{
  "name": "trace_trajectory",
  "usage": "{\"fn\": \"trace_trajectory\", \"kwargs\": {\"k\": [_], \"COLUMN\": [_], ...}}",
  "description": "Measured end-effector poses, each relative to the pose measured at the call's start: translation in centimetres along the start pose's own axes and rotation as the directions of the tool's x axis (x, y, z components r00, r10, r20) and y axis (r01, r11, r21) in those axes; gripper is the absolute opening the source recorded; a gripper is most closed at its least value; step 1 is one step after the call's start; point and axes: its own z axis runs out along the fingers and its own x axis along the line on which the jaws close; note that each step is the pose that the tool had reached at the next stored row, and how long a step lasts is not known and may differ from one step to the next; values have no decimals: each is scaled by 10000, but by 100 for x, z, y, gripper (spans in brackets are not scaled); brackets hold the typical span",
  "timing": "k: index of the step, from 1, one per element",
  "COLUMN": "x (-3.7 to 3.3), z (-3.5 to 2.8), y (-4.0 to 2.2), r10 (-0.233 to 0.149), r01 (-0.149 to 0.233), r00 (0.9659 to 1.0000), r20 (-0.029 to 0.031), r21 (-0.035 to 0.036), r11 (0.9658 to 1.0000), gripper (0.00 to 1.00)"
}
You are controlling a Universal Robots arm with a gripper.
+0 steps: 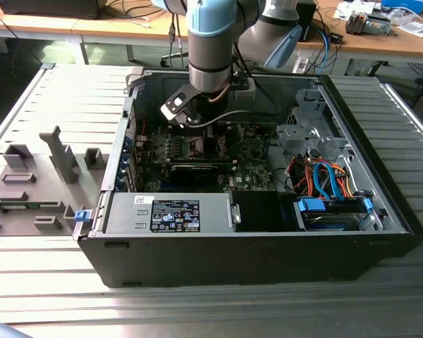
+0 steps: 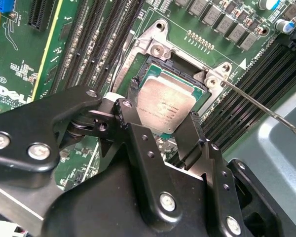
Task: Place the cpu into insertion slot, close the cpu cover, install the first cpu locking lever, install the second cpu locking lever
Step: 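Place the cpu into insertion slot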
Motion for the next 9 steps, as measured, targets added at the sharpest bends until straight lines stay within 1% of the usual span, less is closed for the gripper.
{"fn": "trace_trajectory", "kwargs": {"k": [4,7,9], "x": [-21,-24,-23], "z": [10,19,26], "y": [-1,3,6], "r10": [2,2,4], "r01": [-2,-2,-4], "r00": [10000,10000,10000], "r20": [-26,-50,-52], "r21": [0,9,11], "r11": [10000,10000,10000], "gripper": [54,54,54]}}
